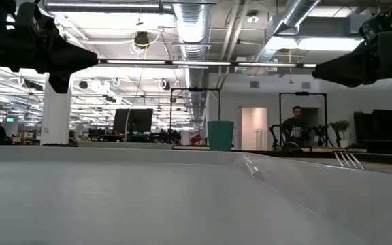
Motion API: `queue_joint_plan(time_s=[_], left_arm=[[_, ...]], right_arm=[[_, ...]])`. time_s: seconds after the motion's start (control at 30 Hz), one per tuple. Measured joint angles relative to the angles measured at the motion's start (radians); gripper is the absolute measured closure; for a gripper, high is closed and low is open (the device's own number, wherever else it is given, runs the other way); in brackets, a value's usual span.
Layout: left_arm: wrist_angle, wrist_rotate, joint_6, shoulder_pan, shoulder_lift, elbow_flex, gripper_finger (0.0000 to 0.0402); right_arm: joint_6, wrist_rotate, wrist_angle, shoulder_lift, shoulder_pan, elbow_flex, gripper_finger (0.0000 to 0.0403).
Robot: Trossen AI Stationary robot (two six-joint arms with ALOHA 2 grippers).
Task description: Pick and place plate/cup/fork/spoon on tray
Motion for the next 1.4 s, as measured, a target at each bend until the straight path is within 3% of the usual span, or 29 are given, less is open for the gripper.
queue_joint_plan(time_s=[0.5,0.67,0.8,1.1,1.4], left_arm=[[0.000,0.000,0.003,0.000,0.000,0.000,0.0356],[0.000,-0.001,0.136,0.000,0.000,0.000,0.0356],[0.000,-0.001,0.157,0.000,0.000,0.000,0.0356],[0.000,-0.001,0.108,0.000,0.000,0.000,0.0356],[-0.001,0.016,-0.117,0.000,0.000,0.000,0.0356]], right_arm=[[0.000,0.000,0.000,0.000,0.000,0.000,0.0143],[0.000,0.000,0.000,0.000,0.000,0.000,0.0143],[0.000,0.000,0.000,0.000,0.000,0.000,0.0143],[0.000,0.000,0.000,0.000,0.000,0.000,0.0143],[0.000,0.000,0.000,0.000,0.000,0.000,0.0143]])
